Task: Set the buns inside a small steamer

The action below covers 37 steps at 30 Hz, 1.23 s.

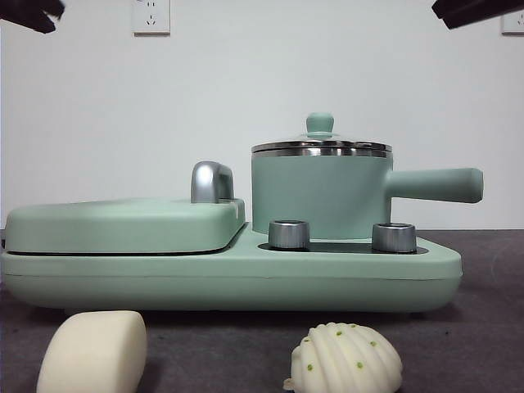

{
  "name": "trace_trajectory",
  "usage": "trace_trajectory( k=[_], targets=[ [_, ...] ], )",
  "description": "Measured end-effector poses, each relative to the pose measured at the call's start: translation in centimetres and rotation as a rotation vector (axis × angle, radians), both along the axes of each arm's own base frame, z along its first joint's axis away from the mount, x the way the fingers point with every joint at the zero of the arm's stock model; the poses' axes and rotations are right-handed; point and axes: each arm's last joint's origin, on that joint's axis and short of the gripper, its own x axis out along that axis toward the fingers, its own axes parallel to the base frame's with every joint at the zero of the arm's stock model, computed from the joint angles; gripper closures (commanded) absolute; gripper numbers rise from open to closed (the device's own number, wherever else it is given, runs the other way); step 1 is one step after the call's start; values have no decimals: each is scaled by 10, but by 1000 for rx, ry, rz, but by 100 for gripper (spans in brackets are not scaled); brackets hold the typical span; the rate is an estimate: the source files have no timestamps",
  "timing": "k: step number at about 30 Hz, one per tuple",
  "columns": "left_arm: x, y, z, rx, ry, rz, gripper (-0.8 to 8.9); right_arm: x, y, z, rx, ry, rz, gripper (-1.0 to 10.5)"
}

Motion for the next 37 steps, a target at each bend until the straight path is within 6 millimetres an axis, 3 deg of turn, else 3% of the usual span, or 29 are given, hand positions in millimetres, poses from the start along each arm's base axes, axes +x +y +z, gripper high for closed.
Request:
trace_trajectory(
  k=[13,17,28,37],
  targets=[
    [-1,-3,0,4,-4,-26,587,0,0,0,-1,2,-1,648],
    [10,-9,3,-15,-60,-32,587,0,0,0,2,5,-3,648],
    [72,-61,-10,-106,-162,-75,556,0,0,0,10,21,-28,648],
    [108,-114,-20,-152,-214,-99,557,0,0,0,11,21,-28,648]
  ],
)
